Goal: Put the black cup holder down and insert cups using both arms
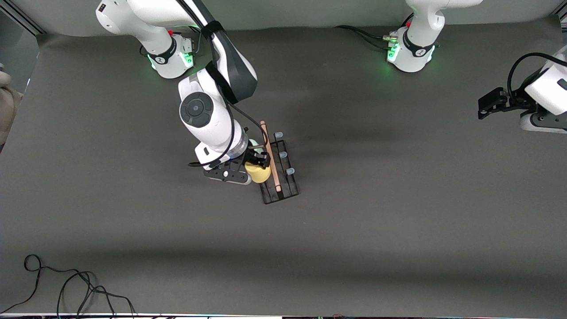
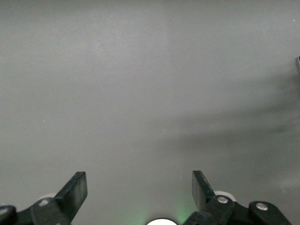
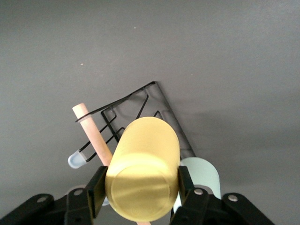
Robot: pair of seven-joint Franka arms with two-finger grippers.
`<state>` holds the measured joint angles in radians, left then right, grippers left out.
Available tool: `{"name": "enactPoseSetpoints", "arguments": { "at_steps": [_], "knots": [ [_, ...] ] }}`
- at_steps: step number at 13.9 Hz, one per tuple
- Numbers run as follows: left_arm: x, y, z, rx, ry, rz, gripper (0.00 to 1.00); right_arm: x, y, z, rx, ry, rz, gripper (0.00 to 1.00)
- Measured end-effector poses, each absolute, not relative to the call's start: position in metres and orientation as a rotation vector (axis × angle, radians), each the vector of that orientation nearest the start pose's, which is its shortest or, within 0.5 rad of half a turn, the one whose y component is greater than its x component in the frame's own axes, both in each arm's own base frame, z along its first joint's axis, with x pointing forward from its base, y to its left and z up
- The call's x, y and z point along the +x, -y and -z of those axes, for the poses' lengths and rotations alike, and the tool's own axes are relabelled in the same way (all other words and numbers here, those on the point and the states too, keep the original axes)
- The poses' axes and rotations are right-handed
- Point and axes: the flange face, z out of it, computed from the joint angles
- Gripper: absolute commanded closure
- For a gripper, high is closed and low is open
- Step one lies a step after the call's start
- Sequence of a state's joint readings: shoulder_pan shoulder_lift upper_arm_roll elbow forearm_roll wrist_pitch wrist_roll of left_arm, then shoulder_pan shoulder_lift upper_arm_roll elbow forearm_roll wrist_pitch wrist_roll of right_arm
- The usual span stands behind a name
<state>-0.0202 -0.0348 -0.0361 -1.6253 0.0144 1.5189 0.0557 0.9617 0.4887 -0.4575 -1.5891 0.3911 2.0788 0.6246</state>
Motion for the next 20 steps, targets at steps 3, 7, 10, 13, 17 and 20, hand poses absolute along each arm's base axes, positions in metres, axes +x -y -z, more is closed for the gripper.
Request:
{"name": "enactPoseSetpoints", "arguments": {
  "at_steps": [3,7,10,13,17,20],
  "knots": [
    [0.536,0.029,-0.614,-3.119,-0.175,-0.112,0.0,0.575,-0.378,-0.38,-2.966,-0.39,-0.004,0.76],
    [0.536,0.029,-0.614,-3.119,-0.175,-0.112,0.0,0.588,-0.375,-0.36,-2.961,-0.415,0.08,0.76],
    [0.536,0.029,-0.614,-3.119,-0.175,-0.112,0.0,0.591,-0.377,-0.348,-2.967,-0.417,0.102,0.0],
    [0.536,0.029,-0.614,-3.119,-0.176,-0.112,0.0,0.594,-0.374,-0.351,-2.963,-0.425,0.116,0.0],
    [0.536,0.03,-0.614,-3.119,-0.179,-0.112,0.0,0.613,-0.325,-0.37,-3.004,-0.37,0.04,0.0],
    [0.536,0.032,-0.614,-3.118,-0.184,-0.112,0.0,0.632,-0.229,-0.414,-3.031,-0.2,-0.01,0.0]
  ]
}}
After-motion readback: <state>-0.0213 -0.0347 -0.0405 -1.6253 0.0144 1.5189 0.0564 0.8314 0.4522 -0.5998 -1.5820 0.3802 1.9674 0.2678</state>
